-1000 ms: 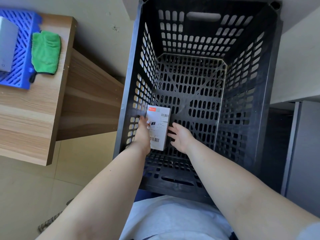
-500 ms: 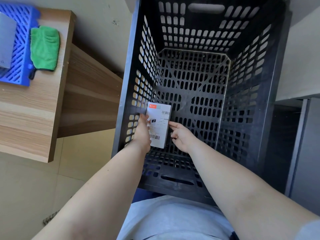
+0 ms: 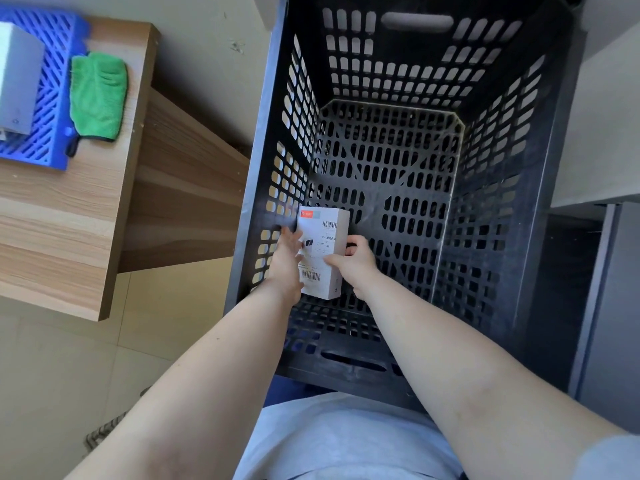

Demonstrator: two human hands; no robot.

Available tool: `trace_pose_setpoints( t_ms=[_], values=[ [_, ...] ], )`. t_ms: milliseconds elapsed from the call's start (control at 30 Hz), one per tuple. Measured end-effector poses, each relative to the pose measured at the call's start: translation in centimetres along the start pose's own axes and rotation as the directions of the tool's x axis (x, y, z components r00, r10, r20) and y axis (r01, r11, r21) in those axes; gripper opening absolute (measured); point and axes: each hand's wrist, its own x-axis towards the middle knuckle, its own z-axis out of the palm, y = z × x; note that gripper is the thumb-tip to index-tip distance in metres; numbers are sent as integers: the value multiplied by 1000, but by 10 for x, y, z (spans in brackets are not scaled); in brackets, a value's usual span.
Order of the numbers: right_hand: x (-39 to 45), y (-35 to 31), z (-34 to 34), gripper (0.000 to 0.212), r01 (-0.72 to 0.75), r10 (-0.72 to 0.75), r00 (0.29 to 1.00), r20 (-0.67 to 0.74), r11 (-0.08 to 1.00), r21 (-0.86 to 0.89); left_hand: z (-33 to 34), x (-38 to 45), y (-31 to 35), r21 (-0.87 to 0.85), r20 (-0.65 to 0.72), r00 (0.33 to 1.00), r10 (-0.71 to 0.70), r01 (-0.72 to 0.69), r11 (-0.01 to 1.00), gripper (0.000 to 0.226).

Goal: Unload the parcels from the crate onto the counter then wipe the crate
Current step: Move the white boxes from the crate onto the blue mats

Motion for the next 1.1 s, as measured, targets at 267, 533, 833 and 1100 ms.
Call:
trace_pose_setpoints(
  t_ms=[267, 533, 833, 1100],
  values=[
    [-16, -35, -73, 48, 66, -90, 990, 110, 977, 204, 32, 1, -9, 467, -118, 993, 6, 50, 883, 63],
    [-65, -113, -101, 37, 283, -297, 955, -2, 908, 309, 98, -45, 29, 485, 121, 985, 122, -166, 859, 29],
    [-135, -209, -113, 42, 467, -525, 842, 127, 825, 317, 134, -93, 79, 340, 305, 881, 362, -456, 822, 36],
    [-201, -243, -68, 58, 560, -587, 766, 262, 810, 174, 100, -150, 122, 225, 384, 799, 464, -568, 792, 36]
  ],
)
